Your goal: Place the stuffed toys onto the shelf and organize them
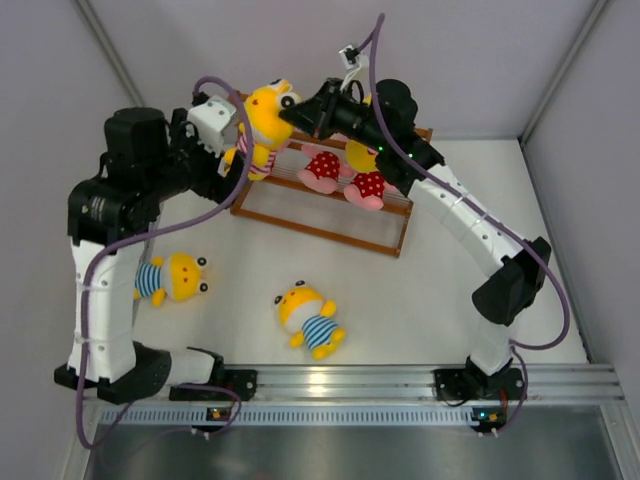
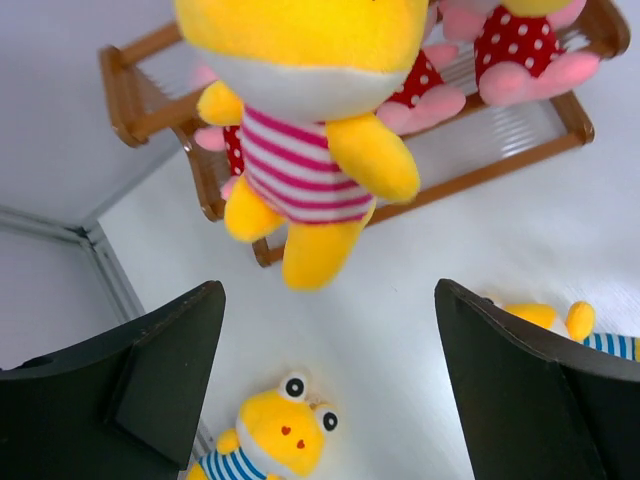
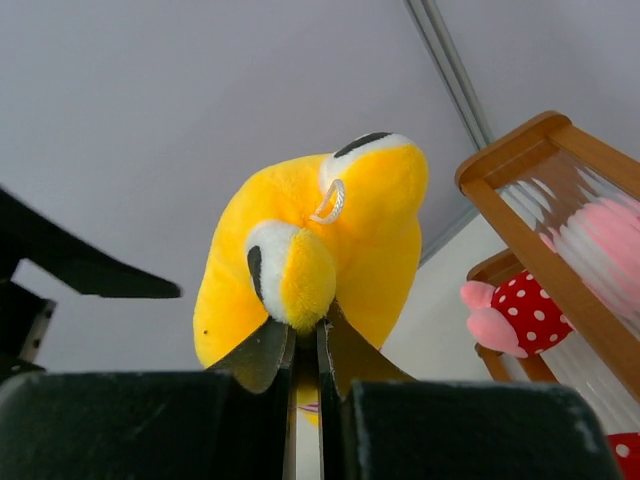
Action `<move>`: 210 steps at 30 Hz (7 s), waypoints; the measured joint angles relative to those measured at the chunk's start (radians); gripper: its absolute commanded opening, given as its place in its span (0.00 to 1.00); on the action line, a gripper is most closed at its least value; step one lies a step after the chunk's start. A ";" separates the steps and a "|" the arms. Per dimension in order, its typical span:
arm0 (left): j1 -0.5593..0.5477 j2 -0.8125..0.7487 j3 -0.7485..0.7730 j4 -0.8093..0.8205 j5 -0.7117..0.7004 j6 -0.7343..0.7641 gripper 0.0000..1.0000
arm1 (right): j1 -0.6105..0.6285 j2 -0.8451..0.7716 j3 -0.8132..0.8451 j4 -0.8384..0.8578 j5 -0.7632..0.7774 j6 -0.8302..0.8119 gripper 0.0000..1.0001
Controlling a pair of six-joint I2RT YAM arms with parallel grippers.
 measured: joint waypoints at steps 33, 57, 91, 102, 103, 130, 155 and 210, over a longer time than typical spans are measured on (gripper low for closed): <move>-0.003 0.039 0.100 0.158 0.124 -0.160 0.00 | -0.069 -0.106 -0.061 0.206 -0.024 0.284 0.00; -0.003 0.181 0.063 0.406 -0.156 -0.257 0.00 | -0.234 -0.041 0.008 -0.037 0.005 0.099 0.92; -0.037 0.431 0.037 0.468 -0.343 -0.379 0.01 | -0.254 -0.523 -0.332 -0.338 0.403 -0.269 0.91; -0.066 0.431 0.037 0.470 -0.349 -0.384 0.36 | -0.254 -0.544 -0.344 -0.343 0.414 -0.275 0.91; -0.066 0.431 0.037 0.470 -0.349 -0.384 0.36 | -0.254 -0.545 -0.344 -0.343 0.414 -0.275 0.91; -0.066 0.082 -0.176 0.491 -0.409 -0.234 0.96 | -0.218 -0.665 -0.354 -0.550 0.153 -0.486 0.90; 0.365 -0.452 -1.126 0.313 -0.331 -0.099 0.97 | 0.207 -0.785 -1.165 -0.446 0.070 -0.577 0.91; 0.392 -0.399 -1.156 0.326 -0.310 -0.087 0.97 | 0.263 -0.667 -1.491 0.366 0.641 -0.098 0.00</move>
